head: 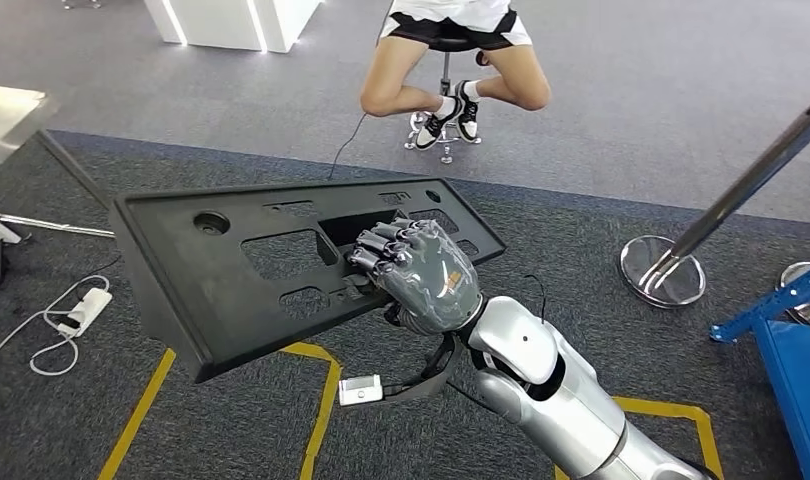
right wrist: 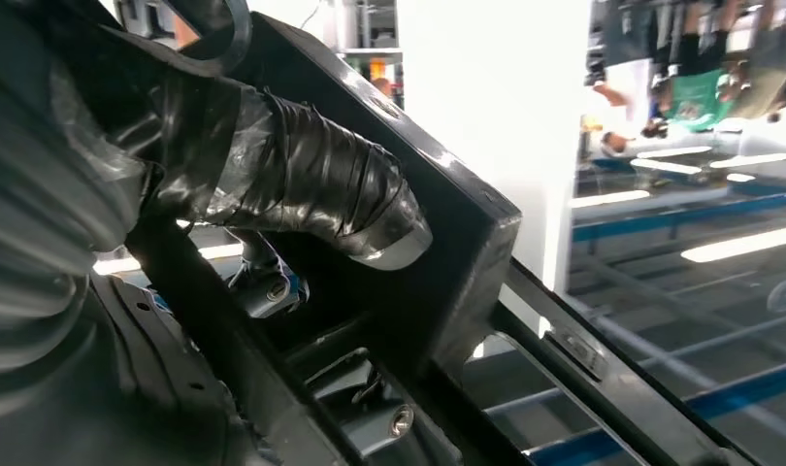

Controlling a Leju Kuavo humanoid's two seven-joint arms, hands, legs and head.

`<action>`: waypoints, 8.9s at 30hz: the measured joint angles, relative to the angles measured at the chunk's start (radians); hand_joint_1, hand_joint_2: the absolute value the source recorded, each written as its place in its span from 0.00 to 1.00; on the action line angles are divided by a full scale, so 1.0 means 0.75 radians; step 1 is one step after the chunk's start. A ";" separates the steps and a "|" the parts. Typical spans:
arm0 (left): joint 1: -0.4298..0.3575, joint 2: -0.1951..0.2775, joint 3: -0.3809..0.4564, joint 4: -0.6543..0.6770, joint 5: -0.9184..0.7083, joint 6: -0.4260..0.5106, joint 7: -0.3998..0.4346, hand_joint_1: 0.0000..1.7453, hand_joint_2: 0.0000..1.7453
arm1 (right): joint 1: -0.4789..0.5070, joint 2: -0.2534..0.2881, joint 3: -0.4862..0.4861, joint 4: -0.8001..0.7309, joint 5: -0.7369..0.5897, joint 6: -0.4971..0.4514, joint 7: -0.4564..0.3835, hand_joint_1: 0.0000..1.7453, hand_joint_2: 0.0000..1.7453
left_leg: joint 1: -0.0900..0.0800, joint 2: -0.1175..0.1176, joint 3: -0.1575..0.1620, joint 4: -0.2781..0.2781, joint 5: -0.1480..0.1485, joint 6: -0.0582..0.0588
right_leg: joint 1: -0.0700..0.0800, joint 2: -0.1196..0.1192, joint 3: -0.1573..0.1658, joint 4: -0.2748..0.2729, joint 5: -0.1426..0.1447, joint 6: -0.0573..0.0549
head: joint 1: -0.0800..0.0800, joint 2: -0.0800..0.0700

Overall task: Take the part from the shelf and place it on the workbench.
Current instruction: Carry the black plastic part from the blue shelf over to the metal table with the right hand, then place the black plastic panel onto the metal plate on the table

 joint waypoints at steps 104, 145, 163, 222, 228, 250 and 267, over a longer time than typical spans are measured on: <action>0.011 -0.069 -0.014 0.009 -0.081 -0.018 0.077 0.00 1.00 | -0.288 -0.039 -0.270 0.233 0.119 0.160 0.194 1.00 1.00 | 0.000 0.044 0.119 -0.271 0.169 0.054 | -0.010 -0.078 0.106 0.055 -0.068 0.074 | -0.006 0.000; 0.014 -0.070 0.023 0.013 -0.085 -0.039 0.092 0.00 1.00 | -0.726 -0.062 -0.039 0.720 0.180 0.658 0.408 1.00 1.00 | -0.003 -0.006 0.279 -0.281 0.034 0.044 | 0.004 0.002 -0.150 0.019 0.123 0.039 | -0.009 0.000; 0.018 -0.055 0.048 0.013 -0.085 -0.042 0.092 0.00 1.00 | -0.799 -0.002 0.034 0.844 0.182 0.676 0.409 1.00 1.00 | -0.037 0.000 0.135 -0.305 0.169 0.087 | 0.030 0.019 0.059 -0.013 -0.002 0.002 | -0.008 0.000; -0.001 -0.033 0.159 0.013 -0.046 -0.012 0.085 0.00 0.00 | -0.662 0.321 0.151 1.097 0.081 0.655 0.338 0.00 0.00 | -0.010 0.001 0.152 -0.262 0.124 0.035 | 0.016 0.018 -0.050 0.022 0.023 0.010 | -0.005 0.000; -0.001 -0.033 0.183 0.013 -0.037 -0.002 0.097 0.00 0.00 | -0.678 0.334 0.155 1.112 0.068 0.665 0.334 0.00 0.00 | -0.010 0.001 0.152 -0.262 0.124 0.024 | 0.016 0.017 -0.048 0.022 0.023 0.010 | -0.005 0.000; -0.003 -0.004 0.210 0.013 -0.144 0.110 0.277 0.00 0.25 | -0.543 0.363 0.099 0.528 0.094 0.428 0.403 0.00 0.00 | -0.002 0.017 0.153 -0.279 0.153 0.061 | -0.001 0.010 -0.119 0.295 -0.117 0.055 | -0.004 0.000; -0.005 0.007 0.209 0.013 -0.187 0.113 0.258 0.00 0.00 | -0.343 0.277 0.071 0.210 0.107 0.382 0.355 0.00 0.00 | 0.013 0.018 0.205 -0.104 -0.003 -0.030 | -0.002 -0.003 -0.121 0.020 0.101 -0.004 | -0.005 0.000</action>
